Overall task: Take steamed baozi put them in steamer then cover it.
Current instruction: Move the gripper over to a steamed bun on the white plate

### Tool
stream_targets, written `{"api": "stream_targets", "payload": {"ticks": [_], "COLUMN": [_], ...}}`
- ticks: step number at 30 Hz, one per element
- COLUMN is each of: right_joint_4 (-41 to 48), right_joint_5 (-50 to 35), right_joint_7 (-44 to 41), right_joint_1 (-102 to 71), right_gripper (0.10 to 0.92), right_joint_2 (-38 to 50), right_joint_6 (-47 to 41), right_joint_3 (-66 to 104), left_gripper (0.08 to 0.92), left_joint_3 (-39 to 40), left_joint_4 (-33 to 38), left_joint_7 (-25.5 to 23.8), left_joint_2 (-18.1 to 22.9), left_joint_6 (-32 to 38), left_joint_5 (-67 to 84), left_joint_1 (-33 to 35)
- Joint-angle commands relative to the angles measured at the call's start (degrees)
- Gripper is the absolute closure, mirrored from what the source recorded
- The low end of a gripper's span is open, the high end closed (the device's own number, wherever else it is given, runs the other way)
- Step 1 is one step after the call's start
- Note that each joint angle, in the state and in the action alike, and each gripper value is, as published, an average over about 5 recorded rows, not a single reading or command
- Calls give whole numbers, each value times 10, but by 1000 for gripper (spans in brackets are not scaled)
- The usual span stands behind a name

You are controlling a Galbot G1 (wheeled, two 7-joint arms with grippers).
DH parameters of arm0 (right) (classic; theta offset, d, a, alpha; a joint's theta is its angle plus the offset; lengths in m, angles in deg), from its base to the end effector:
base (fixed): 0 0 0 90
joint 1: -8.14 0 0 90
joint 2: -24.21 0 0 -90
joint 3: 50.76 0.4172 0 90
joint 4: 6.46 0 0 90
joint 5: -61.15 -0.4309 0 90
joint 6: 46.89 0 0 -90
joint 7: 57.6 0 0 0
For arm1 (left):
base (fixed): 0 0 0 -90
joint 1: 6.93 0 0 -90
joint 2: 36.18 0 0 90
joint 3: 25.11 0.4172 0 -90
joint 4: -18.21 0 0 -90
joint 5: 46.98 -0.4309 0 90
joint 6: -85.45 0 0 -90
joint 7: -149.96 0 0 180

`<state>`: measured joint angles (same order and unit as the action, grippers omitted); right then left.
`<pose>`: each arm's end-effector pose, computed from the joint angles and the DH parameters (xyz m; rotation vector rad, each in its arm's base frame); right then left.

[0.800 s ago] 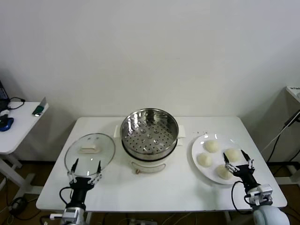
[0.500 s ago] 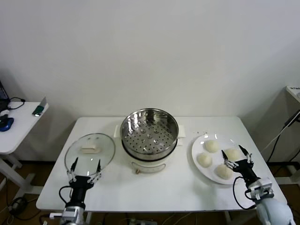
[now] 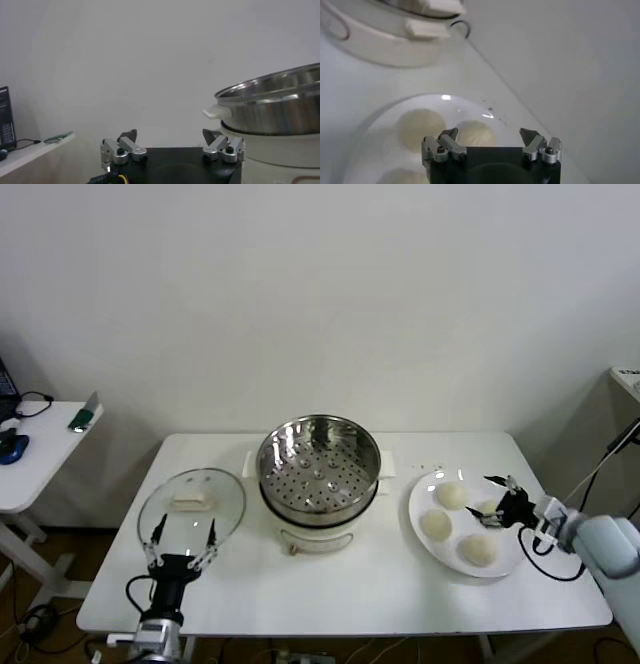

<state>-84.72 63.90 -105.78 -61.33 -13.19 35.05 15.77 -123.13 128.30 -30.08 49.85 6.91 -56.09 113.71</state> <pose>0.5168 -0.2990 -0.2765 1.0016 -2.1041 1.1143 0.2099 0.0750 -0.4319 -0.0832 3.0963 0.4483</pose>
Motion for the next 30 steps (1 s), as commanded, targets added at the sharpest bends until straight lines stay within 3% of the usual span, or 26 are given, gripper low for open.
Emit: {"api": "stream_targets", "payload": {"ticks": [1, 7, 16, 30], "right_joint_4": [163, 270, 398, 450], "right_joint_5": [47, 35, 47, 55], "right_joint_7": [-159, -187, -192, -179], "right_joint_1": [382, 489, 502, 445], "right_gripper": [203, 203, 203, 203], "right_joint_2": [35, -45, -146, -198], "right_joint_6": [6, 27, 52, 60], "right_joint_3": [-393, -536, -575, -537], "left_gripper": [177, 177, 177, 177], "left_joint_3": [-2, -4, -11, -24], "left_joint_4": [0, -3, -11, -23], "left_joint_7": [6, 8, 11, 24], "left_joint_2": [-4, -6, -12, -25], "left_joint_6": [-2, -6, -16, -45], "left_joint_5": [1, 2, 10, 52], "left_joint_1": [-1, -4, -12, -25]}}
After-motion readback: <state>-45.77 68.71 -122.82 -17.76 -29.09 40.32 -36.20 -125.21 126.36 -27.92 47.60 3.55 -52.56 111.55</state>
